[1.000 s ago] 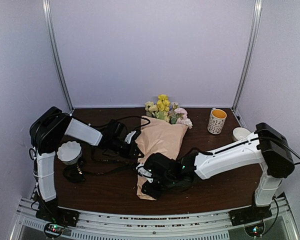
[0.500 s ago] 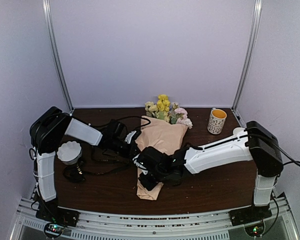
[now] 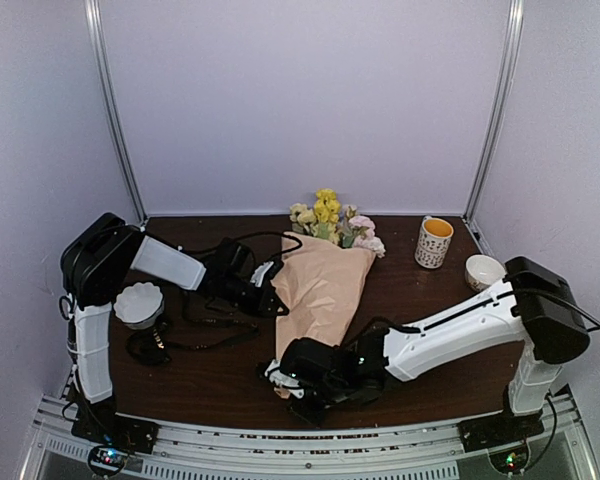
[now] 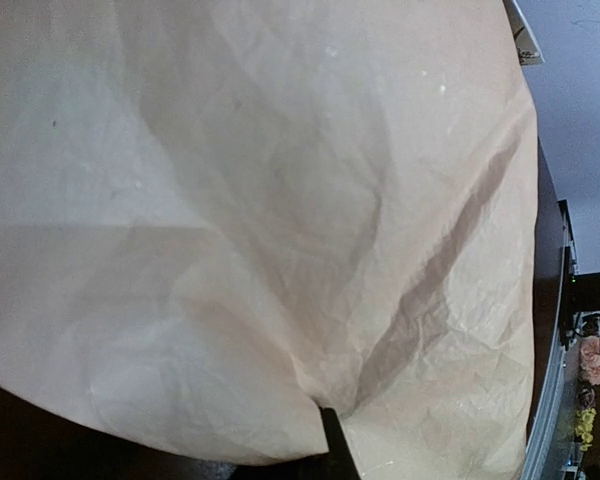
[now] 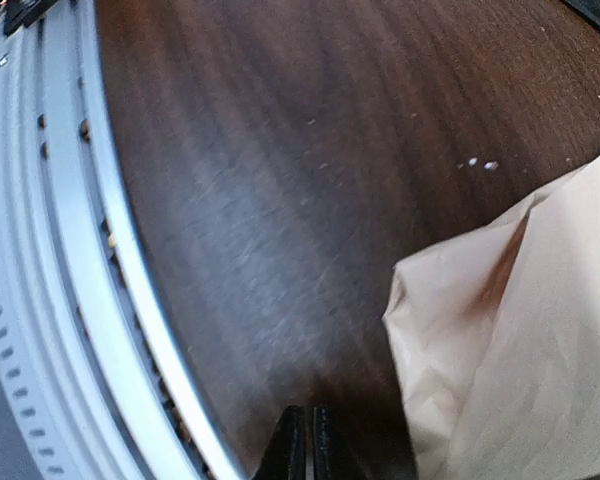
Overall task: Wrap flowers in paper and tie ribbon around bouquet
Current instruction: Press the fold line on the folded bouquet.
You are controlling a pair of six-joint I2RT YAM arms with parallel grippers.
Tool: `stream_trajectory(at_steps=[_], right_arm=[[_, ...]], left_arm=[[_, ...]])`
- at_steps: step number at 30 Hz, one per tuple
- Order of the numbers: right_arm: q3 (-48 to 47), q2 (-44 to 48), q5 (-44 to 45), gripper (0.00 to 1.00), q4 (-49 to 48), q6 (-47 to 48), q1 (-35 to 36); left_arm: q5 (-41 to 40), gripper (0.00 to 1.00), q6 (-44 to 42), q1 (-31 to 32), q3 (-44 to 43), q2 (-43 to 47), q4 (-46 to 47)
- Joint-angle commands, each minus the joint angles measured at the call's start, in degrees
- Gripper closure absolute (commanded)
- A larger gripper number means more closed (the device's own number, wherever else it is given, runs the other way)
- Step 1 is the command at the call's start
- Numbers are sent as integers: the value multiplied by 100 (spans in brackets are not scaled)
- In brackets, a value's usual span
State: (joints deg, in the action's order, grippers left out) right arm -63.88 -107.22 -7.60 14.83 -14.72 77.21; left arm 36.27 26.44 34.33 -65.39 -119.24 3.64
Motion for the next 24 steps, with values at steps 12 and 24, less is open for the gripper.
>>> stream_trajectory(at_steps=[12,24], right_arm=[[-243,-18,905,93,772,-98,-1308],[602,256,483,95,637,-294,-150]], left_arm=[[-234,100,-139,-42,-30,-240,-338],[-226,100,-186,-46,-69,-283,-404]])
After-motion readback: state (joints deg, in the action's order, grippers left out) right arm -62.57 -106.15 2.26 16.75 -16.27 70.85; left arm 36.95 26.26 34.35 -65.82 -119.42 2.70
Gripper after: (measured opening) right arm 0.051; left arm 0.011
